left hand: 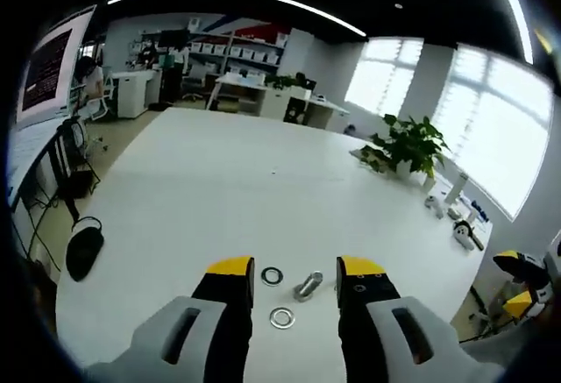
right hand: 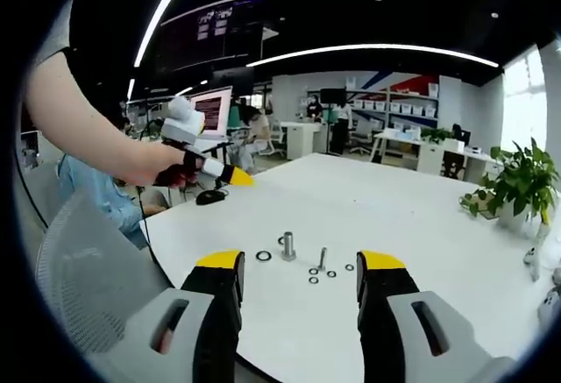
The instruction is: Place the washer onto the threaded stud by aligning its center hole with the stud, sliding it down to the base, and recovering from edge contact or off-axis alignment until the washer reaches the visible bottom stop.
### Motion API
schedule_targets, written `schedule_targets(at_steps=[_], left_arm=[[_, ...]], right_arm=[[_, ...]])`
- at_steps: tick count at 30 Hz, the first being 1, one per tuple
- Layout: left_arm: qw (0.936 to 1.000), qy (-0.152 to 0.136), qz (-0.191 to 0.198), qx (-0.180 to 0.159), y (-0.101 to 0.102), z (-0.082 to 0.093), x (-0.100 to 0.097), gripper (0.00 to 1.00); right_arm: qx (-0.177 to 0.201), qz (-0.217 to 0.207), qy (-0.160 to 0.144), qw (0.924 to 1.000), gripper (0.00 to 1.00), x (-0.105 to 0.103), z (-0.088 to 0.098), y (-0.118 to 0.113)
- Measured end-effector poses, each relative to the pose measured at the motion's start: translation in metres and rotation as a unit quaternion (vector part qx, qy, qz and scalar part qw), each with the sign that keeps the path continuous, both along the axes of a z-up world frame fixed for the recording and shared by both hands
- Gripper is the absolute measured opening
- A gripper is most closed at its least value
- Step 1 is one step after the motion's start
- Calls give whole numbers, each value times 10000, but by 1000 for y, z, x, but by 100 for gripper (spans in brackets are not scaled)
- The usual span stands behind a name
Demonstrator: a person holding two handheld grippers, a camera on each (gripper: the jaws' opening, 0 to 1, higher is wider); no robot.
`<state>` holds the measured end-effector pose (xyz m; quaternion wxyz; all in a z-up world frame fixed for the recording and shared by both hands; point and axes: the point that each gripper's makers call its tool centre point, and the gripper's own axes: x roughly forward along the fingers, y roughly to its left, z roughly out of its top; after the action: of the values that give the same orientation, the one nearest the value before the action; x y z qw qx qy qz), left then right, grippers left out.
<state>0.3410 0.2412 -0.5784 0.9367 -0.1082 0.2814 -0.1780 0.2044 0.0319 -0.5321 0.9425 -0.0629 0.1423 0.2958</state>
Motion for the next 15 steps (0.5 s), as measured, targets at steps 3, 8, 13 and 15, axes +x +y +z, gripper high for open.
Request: schedule_targets(at_steps=[3,8,13,15], left_arm=[[9998,133,-66,97,-2,-8,6,35],[9988,302,-225,322,-7,-17,21,35],[9985,307,-366,280,-23,-15,31,34],[9964,421,-556,474,-27,-24,33,33]], right_arm=[[-69,58,0,10000,54,-1,-1,2],[-13,38,36,10000,54,0,-2,1],[-17,18,88,10000,54,-1,-4,1],[-5,22,75,10000,54,0,-3,1]])
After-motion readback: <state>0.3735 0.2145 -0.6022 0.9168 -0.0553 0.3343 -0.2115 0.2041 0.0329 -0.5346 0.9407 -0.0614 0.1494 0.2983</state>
